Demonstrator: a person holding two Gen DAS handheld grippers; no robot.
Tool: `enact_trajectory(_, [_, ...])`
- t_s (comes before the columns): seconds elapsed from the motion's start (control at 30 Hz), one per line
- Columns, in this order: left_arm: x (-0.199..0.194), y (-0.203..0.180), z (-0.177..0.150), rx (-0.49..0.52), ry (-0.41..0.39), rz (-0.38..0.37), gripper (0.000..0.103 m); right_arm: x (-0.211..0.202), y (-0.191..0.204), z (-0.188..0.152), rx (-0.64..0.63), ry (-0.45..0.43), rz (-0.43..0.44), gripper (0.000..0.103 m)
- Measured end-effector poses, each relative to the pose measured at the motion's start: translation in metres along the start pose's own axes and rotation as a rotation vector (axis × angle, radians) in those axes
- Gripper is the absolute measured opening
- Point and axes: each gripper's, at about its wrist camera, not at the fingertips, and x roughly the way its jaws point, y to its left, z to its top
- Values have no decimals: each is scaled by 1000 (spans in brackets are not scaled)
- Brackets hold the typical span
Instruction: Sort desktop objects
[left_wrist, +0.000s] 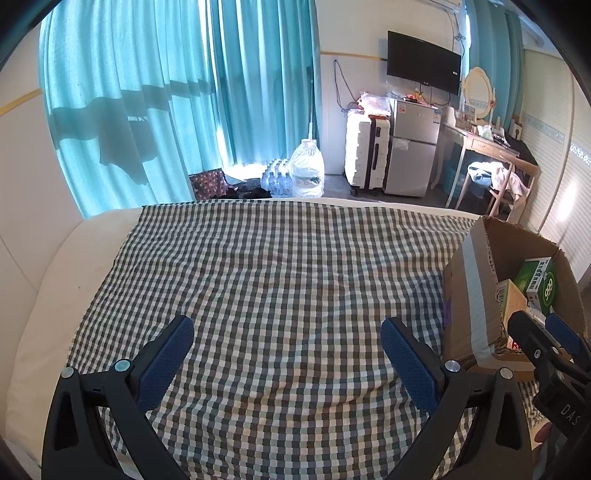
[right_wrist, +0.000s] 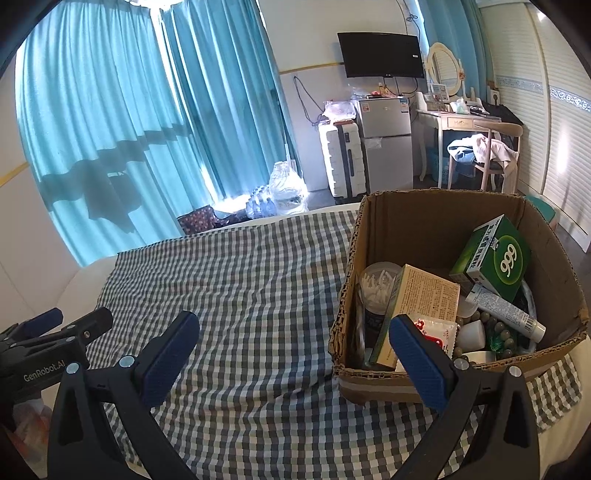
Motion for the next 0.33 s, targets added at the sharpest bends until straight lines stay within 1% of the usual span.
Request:
enact_trajectory(0.1, [-2, 0, -1, 1, -3, -8, 103, 0, 0, 0, 9, 4, -3, 103])
enact_trajectory(0.17, [-5, -1, -2, 7, -16, -49, 103, 0, -1, -1, 17, 7, -4, 103])
enact_trajectory(0.2, [-7, -2, -2, 14, -28, -56, 103, 0, -1, -1, 20, 9, -3, 103])
enact_trajectory(0.27, [-11, -5, -2, 22, -51, -32, 103, 0, -2, -2, 24, 12, 1, 103])
enact_trajectory(0.33, [-11, -7, -2, 29, -50, -26, 103, 2, -3, -1, 28, 16, 3, 103])
